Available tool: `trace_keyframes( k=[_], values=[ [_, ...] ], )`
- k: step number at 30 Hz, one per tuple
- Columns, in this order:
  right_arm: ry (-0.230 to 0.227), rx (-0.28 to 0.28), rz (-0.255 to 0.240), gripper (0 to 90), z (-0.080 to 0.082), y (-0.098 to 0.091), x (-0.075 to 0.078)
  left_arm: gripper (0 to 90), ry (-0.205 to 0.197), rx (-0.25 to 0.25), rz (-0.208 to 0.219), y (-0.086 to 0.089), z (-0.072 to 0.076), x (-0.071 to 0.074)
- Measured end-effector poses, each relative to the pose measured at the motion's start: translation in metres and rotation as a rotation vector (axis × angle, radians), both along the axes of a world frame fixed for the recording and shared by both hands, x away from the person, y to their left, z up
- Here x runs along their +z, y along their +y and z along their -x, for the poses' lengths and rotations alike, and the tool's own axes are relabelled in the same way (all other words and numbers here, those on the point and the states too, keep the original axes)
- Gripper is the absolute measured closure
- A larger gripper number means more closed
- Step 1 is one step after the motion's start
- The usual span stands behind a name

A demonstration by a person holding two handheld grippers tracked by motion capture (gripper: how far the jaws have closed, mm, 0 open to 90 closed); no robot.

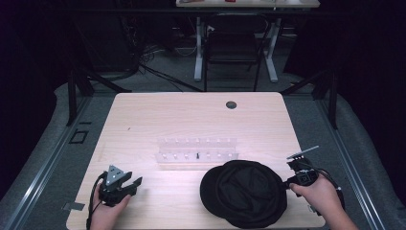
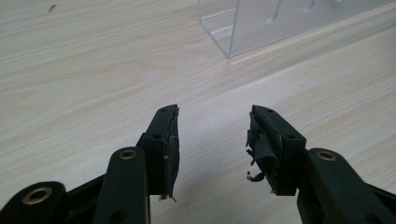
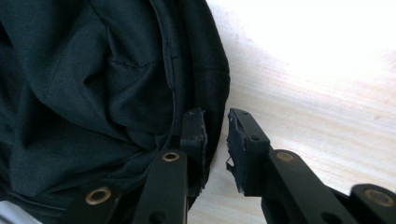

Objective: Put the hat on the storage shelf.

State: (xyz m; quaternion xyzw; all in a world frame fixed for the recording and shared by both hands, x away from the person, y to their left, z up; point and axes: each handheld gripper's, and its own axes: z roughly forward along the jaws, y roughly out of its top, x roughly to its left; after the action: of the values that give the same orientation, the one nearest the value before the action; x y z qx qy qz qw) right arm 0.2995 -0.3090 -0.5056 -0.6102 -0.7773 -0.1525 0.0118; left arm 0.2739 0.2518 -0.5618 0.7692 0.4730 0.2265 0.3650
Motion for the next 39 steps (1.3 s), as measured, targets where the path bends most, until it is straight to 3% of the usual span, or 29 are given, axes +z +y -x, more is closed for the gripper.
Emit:
trace_keyframes(
  k=[6,13,14,20,21,25,32,39],
  values=[
    [0.042,-0.027,-0.046,77.7,-0.003,-0.002,-0.006,52.6,0.005,-0.001,0.001,0.000,0.000,0.000],
    [0.087,0.002,-0.035,77.9,-0.007,-0.002,-0.008,52.7,0.015,0.000,0.013,-0.001,0.000,0.000],
    [0.077,-0.029,-0.056,78.6,-0.007,-0.001,-0.011,52.7,0.017,0.001,0.015,-0.001,0.000,0.000],
    [0.107,-0.023,-0.066,81.2,-0.010,-0.003,-0.014,52.7,0.019,0.000,0.012,-0.001,-0.001,0.000],
    [0.086,-0.052,-0.085,82.4,-0.010,-0.001,-0.017,52.7,0.020,0.000,0.012,-0.001,-0.001,0.000],
    [0.115,-0.024,-0.075,83.2,-0.012,-0.002,-0.016,52.7,0.023,0.001,0.012,-0.001,-0.001,0.000],
    [0.118,-0.039,-0.107,87.4,-0.012,-0.003,-0.016,52.7,0.023,0.001,0.009,-0.001,-0.001,-0.001],
    [0.109,-0.014,-0.120,87.9,-0.011,-0.004,-0.002,52.7,0.023,0.001,0.008,-0.001,-0.001,-0.001]
  ],
)
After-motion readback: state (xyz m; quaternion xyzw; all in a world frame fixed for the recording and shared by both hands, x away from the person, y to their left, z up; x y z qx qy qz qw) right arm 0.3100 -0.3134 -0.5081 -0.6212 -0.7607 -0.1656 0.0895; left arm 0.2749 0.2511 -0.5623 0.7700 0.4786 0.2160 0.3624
